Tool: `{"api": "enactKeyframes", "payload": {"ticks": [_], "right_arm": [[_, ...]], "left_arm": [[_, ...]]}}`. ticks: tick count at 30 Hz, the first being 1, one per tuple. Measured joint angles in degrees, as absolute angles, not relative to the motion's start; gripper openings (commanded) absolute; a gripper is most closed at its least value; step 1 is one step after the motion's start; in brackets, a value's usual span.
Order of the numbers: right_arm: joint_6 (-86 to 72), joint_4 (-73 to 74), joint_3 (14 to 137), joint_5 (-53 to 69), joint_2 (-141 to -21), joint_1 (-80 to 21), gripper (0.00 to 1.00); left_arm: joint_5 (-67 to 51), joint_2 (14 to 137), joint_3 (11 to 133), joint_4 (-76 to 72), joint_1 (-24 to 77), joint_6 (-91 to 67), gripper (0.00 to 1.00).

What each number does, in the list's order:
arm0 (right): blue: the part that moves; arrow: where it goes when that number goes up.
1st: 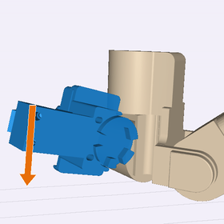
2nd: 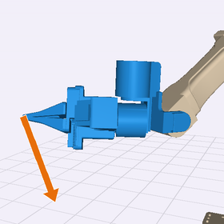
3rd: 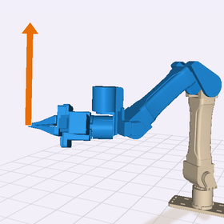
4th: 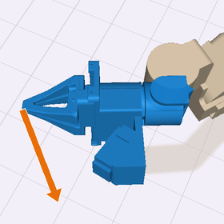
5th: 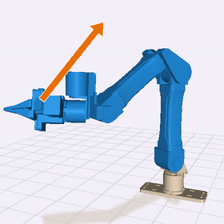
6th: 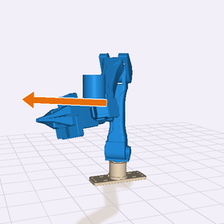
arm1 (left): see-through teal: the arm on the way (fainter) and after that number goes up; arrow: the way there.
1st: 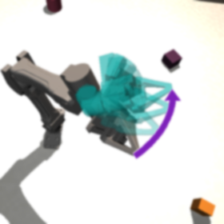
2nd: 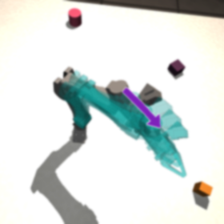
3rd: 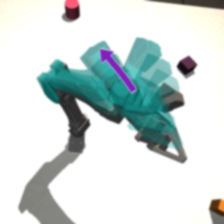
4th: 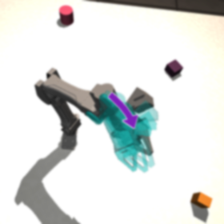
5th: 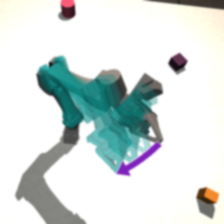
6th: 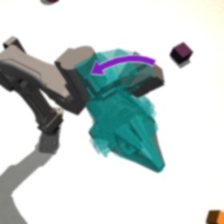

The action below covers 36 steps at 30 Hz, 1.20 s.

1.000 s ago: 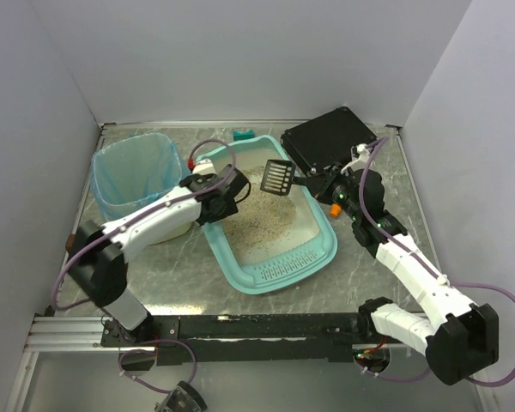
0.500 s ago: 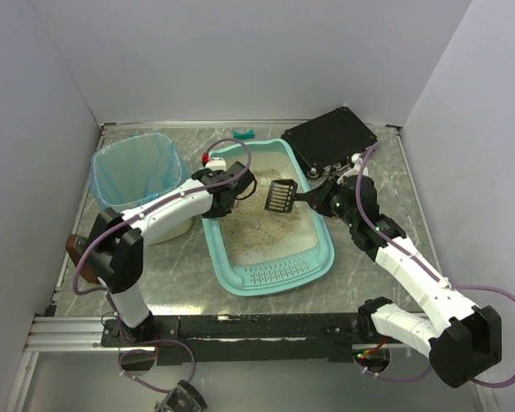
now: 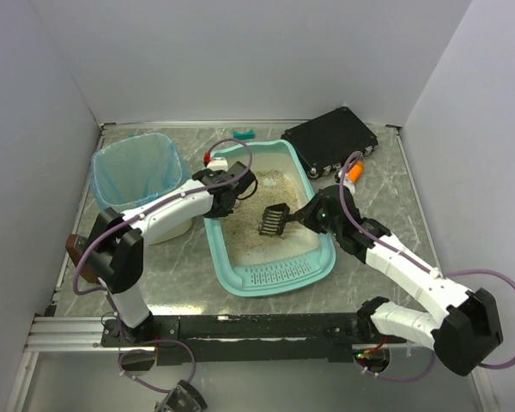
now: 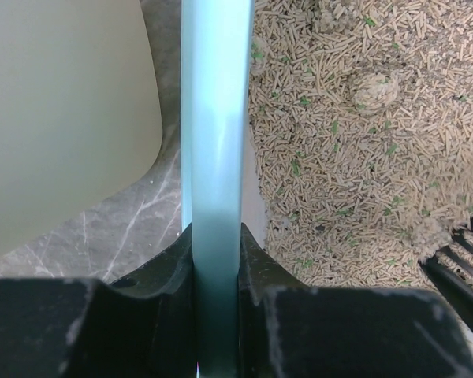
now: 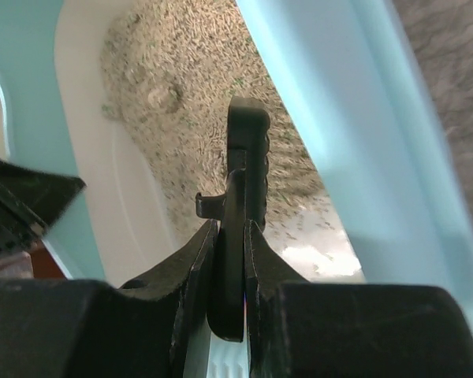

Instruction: Clean the litter box

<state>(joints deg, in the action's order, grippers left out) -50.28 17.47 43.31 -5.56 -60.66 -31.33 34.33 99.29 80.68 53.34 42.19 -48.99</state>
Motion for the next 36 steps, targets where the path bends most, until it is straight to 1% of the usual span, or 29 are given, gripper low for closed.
{"api": "enactKeyframes", "payload": {"ticks": [5, 13, 21, 30, 36], "right_arm": [[-57.1, 8.71, 40.38, -7.05, -66.26, -31.99, 0.0], [-67.7, -7.07, 40.32, -9.85, -79.55, -34.39, 0.0], [-72.84, -19.64, 41.93, -11.77, -89.73, -37.19, 0.0], [-72.95, -30.55, 42.22, -16.53, -94.35, -37.67, 0.0], [-72.73, -37.12, 41.1, -19.16, -95.81, -37.54, 0.0]], "left_arm": [[33.47, 97.01, 77.91, 50.41, 42.35, -49.45, 0.01], [31.92, 94.32, 75.18, 47.88, 42.37, -50.63, 0.01], [31.2, 93.97, 75.42, 47.9, 42.46, -50.22, 0.01], [31.11, 93.34, 76.86, 48.18, 42.85, -48.49, 0.01], [33.41, 92.79, 78.94, 49.8, 44.88, -48.84, 0.01]]}}
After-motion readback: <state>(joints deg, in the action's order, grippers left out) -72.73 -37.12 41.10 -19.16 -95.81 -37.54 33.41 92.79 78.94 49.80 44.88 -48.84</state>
